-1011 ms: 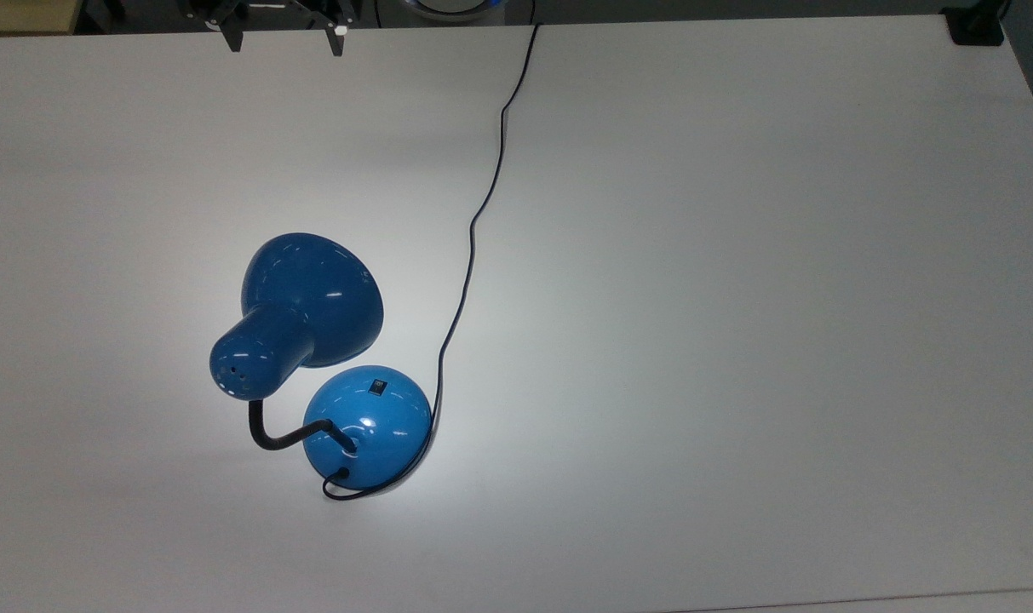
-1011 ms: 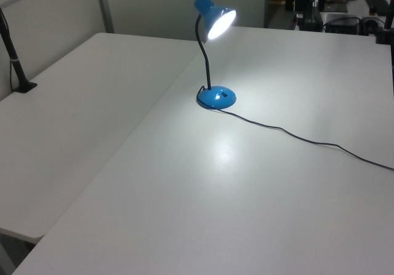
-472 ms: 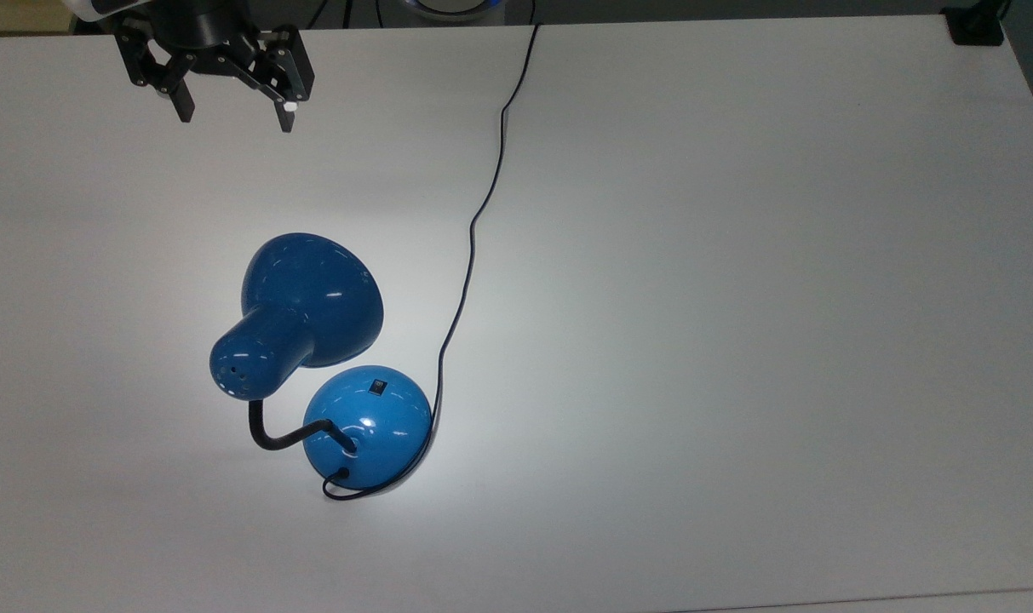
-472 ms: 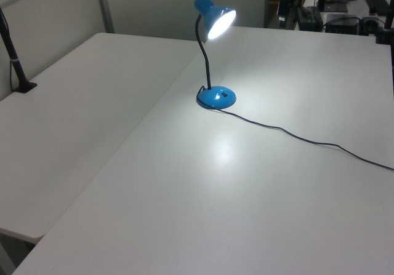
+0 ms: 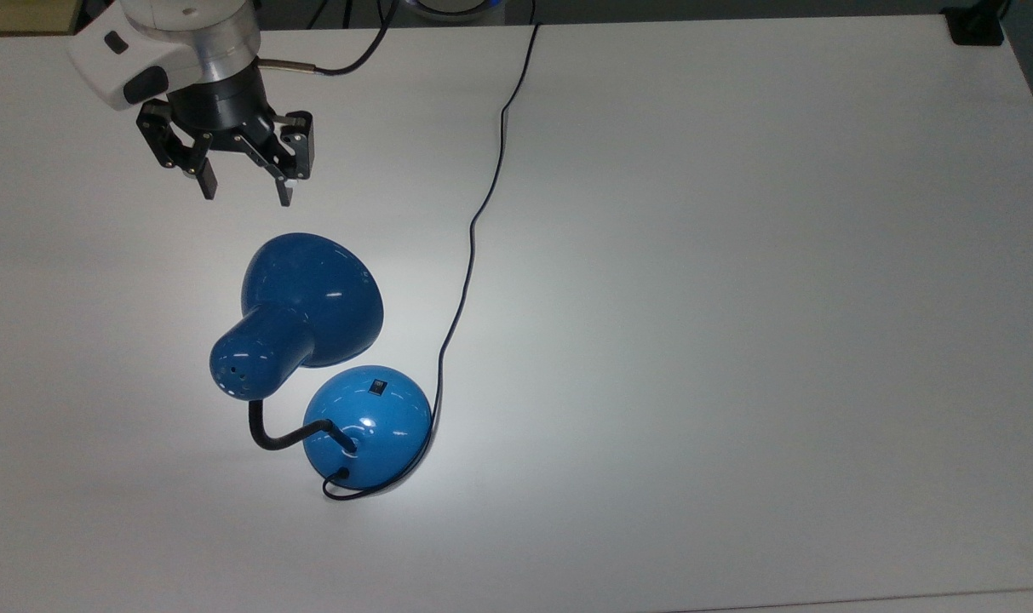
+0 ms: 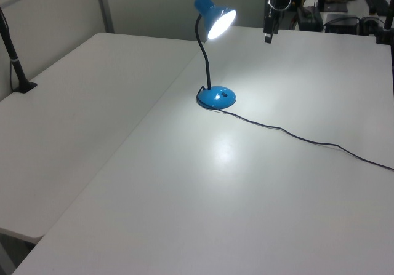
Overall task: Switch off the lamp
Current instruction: 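Move the open gripper over the blue lamp base toward its switch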
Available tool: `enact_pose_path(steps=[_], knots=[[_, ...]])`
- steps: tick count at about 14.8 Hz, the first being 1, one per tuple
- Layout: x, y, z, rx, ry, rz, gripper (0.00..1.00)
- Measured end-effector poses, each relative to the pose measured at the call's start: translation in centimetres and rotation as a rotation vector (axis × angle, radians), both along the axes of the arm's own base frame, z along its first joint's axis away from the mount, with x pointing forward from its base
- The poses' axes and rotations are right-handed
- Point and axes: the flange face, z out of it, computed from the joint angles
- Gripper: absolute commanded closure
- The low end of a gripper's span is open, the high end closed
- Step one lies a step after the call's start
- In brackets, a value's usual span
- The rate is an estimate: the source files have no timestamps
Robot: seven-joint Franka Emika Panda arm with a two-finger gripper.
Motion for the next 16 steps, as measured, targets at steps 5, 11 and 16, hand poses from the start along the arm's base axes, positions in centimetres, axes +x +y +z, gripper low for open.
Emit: enact_pose_path(steps=[5,11,16], knots=[[1.1,1.6,-1.3,0.005,-0.013,0.061,1.00],[3.5,2.5,-4.8,-0.013,-0.071,0.083,1.00],[5.4,4.2,-8.8,-0.036,-0.120,0.113,1.00]])
